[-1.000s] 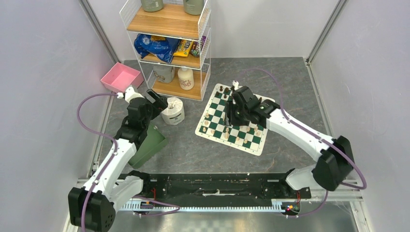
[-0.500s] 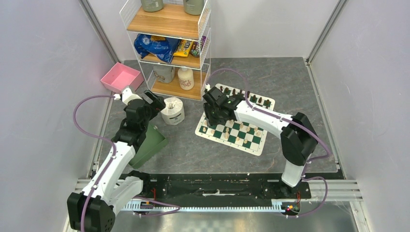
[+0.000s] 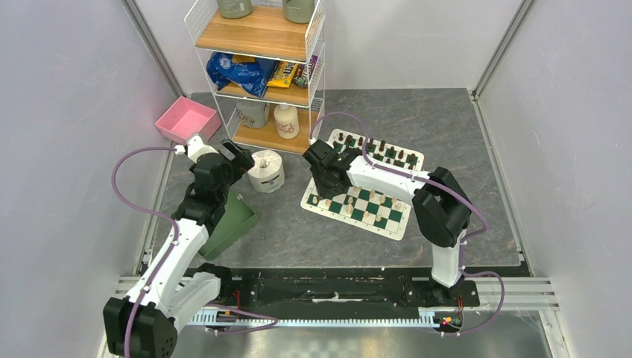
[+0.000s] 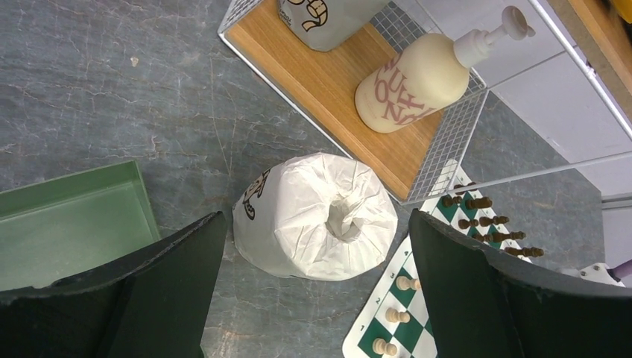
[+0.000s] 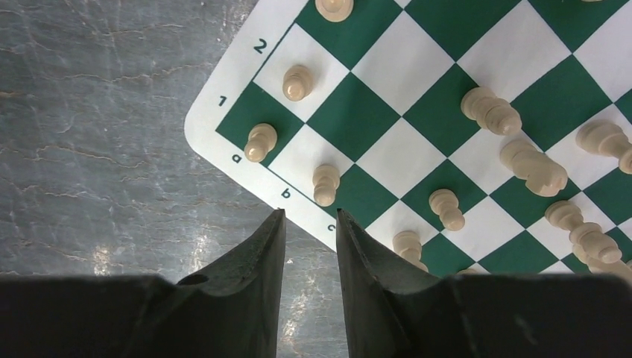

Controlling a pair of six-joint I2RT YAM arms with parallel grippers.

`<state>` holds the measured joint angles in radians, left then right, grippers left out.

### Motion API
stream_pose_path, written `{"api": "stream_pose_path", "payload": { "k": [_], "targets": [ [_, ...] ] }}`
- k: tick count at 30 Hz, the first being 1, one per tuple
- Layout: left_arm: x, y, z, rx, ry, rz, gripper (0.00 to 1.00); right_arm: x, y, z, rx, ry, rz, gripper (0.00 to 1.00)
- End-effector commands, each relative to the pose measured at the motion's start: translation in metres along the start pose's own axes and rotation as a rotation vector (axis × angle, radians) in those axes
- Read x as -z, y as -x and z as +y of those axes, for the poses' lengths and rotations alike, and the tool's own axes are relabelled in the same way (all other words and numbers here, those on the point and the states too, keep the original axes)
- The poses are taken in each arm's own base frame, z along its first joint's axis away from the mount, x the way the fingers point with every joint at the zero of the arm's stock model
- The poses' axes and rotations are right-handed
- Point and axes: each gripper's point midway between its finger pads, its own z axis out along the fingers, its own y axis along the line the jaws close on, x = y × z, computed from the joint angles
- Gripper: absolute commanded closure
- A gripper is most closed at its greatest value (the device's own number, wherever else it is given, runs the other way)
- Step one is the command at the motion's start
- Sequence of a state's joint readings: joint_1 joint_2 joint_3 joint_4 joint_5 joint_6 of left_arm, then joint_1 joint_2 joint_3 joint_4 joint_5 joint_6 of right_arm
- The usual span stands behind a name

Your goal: Set up the chess pieces on the board

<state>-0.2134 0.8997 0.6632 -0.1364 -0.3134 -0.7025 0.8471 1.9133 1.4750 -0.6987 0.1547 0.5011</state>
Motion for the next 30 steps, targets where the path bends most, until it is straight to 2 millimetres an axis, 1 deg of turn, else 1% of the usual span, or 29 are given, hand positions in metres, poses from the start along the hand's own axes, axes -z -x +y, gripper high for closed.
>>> {"api": "stream_pose_path", "payload": {
  "k": [1, 5, 19, 28, 30],
  "targets": [
    [0.004, 0.015, 0.002, -0.023, 0.013, -0.044, 0.00, -0.003, 0.003, -0.002, 0.009, -0.024, -0.005, 0.62],
    [0.003, 0.013, 0.002, -0.020, 0.014, -0.041, 0.00, -0.009, -0.002, 0.002, 0.014, -0.011, 0.018, 0.62],
    [0.002, 0.010, 0.004, -0.021, 0.018, -0.032, 0.00, -0.022, -0.001, -0.004, 0.023, -0.059, 0.018, 0.65],
    [0.001, 0.009, 0.004, -0.021, 0.020, -0.029, 0.00, -0.025, 0.003, -0.001, 0.024, -0.053, 0.016, 0.69],
    [0.001, 0.009, 0.004, -0.021, 0.021, -0.030, 0.00, -0.024, 0.004, -0.001, 0.023, -0.054, 0.012, 0.73]
  ]
}}
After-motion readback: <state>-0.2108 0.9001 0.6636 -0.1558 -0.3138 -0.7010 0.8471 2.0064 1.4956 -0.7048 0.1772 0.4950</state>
